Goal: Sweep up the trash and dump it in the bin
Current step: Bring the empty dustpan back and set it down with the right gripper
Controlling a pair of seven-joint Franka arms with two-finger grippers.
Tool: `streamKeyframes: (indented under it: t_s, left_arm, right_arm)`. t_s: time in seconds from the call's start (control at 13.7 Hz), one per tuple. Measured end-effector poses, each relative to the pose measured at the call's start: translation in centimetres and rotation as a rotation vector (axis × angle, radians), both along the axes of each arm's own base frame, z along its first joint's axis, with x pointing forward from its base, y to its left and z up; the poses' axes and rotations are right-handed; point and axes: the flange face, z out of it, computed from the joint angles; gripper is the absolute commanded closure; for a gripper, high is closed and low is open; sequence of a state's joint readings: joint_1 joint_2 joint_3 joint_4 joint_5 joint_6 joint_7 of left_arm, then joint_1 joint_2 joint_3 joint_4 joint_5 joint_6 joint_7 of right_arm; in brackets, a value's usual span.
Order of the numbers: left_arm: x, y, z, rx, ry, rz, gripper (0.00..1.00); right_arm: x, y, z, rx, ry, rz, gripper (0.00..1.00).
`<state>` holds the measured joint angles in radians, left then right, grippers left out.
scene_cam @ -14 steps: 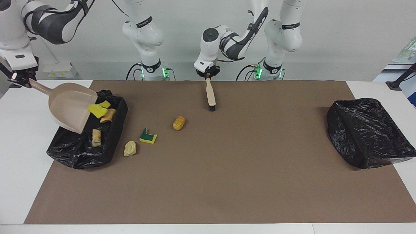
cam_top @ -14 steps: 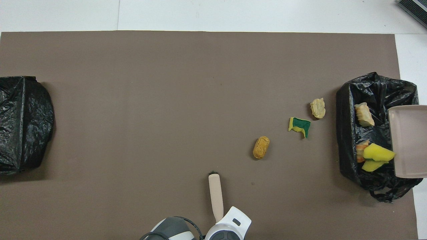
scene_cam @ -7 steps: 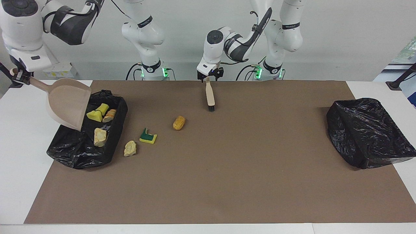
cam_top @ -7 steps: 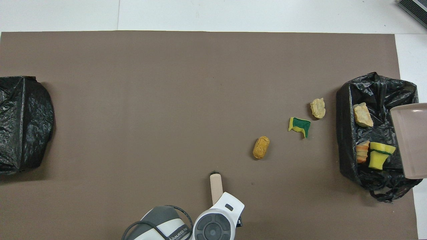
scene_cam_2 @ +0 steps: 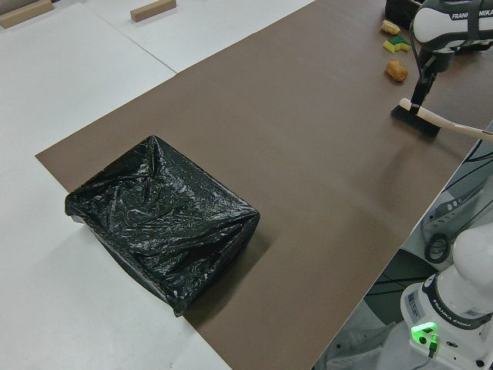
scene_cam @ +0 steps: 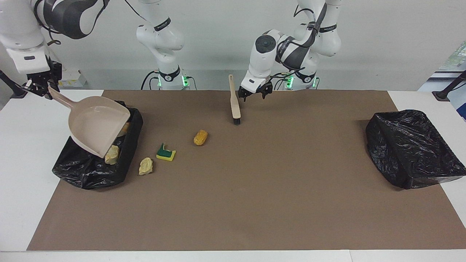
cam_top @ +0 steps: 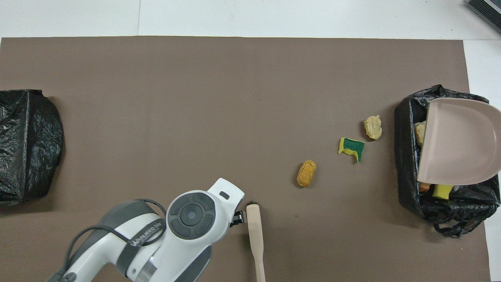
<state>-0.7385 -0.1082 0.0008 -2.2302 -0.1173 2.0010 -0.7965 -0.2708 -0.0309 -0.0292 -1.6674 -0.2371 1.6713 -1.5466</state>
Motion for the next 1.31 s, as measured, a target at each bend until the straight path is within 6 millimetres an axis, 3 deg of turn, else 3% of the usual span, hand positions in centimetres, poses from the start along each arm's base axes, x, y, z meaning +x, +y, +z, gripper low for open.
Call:
streamKeyframes:
  t_s: [0.29,0.58,0.8,1.02,1.31]
  left_arm:
    - [6.1,9.3,2.1,0.018,-0.062,-0.04,0.0]
    - [10.4,18.9,2.4,0.038,-0.089,-0.13,0.0]
    - [13.2,25.3,2.6,0.029,-0.157,-0.207,0.0]
    - [16.4,29.6,4.3,0.028,-0.204,-0.244,0.0]
    - [20.5,31.9,9.8,0.037,-0.254,-0.248,0.0]
  right_arm:
    - [1.3,9.6,-1.7,0.076,-0.034,-0.244,1.0]
    - [0.4,21.7,-3.2,0.12,-0.057,-0.529,1.0]
    - [-0.5,27.8,-5.0,0.129,-0.049,-0.75,1.0]
    - [-0.8,33.9,-7.6,0.164,-0.052,-0.938,1.0]
    - [-0.4,41.4,-11.5,0.218,-0.1,-1.138,1.0]
